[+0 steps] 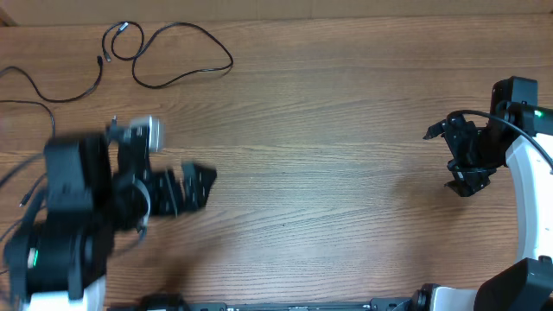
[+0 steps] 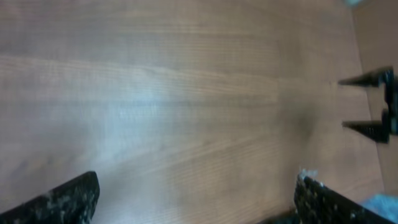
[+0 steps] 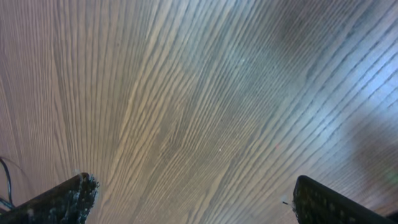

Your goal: Untangle cables

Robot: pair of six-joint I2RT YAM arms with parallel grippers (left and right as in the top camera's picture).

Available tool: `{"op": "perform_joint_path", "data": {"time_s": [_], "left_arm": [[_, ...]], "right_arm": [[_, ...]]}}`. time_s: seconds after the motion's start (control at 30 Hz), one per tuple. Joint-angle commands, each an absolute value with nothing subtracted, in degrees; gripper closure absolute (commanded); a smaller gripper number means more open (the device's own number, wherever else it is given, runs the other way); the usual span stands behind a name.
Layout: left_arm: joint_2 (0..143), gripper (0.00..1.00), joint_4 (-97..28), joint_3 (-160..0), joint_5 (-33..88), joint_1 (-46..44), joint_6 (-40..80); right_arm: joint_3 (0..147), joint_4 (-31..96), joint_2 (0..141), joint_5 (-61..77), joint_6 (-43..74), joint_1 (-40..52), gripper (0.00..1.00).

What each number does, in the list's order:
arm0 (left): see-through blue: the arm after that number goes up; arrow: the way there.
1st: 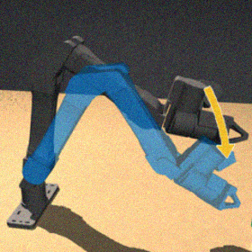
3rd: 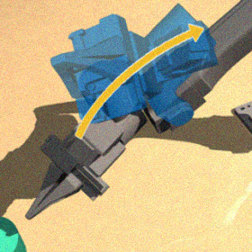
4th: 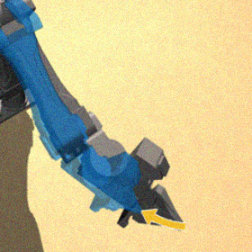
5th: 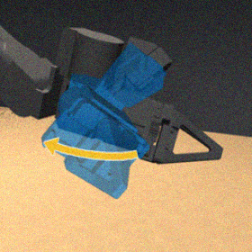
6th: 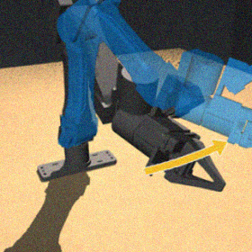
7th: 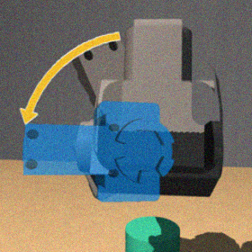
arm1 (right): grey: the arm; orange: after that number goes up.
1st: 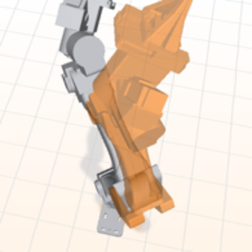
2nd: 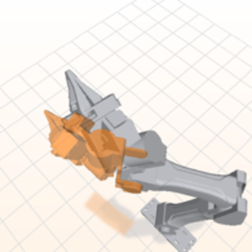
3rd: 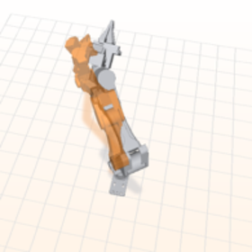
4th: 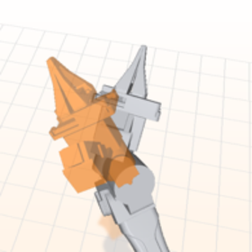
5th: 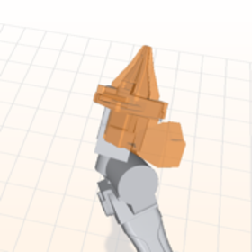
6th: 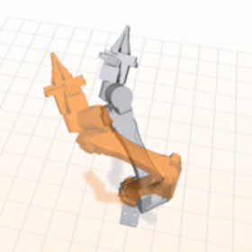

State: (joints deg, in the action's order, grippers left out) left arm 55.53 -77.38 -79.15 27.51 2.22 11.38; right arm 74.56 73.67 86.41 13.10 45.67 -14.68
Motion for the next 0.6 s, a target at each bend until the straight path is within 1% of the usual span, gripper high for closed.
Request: {"op": "perform_joint_path", "data": {"time_s": [0.0, 0.07, 0.17, 0.2, 0.27, 0.37, 0.43, 0.47, 0.5, 0.53, 0.57], "left_arm": [[48.6, 0.0, -80.88, -79.22, 26.55, 1.85, 10.28], [45.43, 0.0, -82.06, -79.22, 26.57, 1.85, 10.26], [44.49, 0.0, -87.74, -79.24, 26.28, 1.85, 10.24], [44.49, 0.0, -88.58, -79.24, 24.21, 1.85, 10.24], [44.51, 0.0, -88.27, -78.87, 20.49, 1.85, 10.31], [44.4, 0.0, -87.64, -76.14, 20.58, 1.83, 9.69], [43.44, 0.0, -83.64, -71.48, 21.61, 1.83, 5.04], [41.54, 0.01, -78.08, -66.98, 22.52, 1.76, 1.04], [39.79, 0.01, -73.03, -63.24, 22.46, 1.52, -0.51], [36.67, 0.01, -65.23, -57.23, 22.46, 0.97, -0.43], [34.7, 0.01, -61.76, -53.93, 22.46, 0.6, -0.43]], "right_arm": [[74.98, 73.6, 86.06, 12.45, 45.95, -14.92, 0.0], [74.98, 73.6, 86.06, 12.45, 45.95, -14.92, 0.0], [74.98, 73.6, 86.06, 12.45, 45.95, -14.92, 0.0], [74.98, 73.6, 86.06, 12.45, 45.95, -14.92, 0.0], [74.98, 73.6, 86.06, 12.45, 45.95, -14.92, 0.0], [74.98, 73.6, 86.06, 12.45, 45.95, -14.92, 0.0], [74.98, 73.6, 86.06, 12.45, 45.95, -14.92, 0.0], [74.98, 73.6, 86.06, 12.45, 45.95, -14.92, 0.0], [74.98, 73.6, 86.06, 12.45, 45.95, -14.92, 0.0], [74.98, 73.6, 86.06, 12.45, 45.95, -14.92, 0.0], [74.98, 73.6, 86.06, 12.45, 45.95, -14.92, 0.0]]}}
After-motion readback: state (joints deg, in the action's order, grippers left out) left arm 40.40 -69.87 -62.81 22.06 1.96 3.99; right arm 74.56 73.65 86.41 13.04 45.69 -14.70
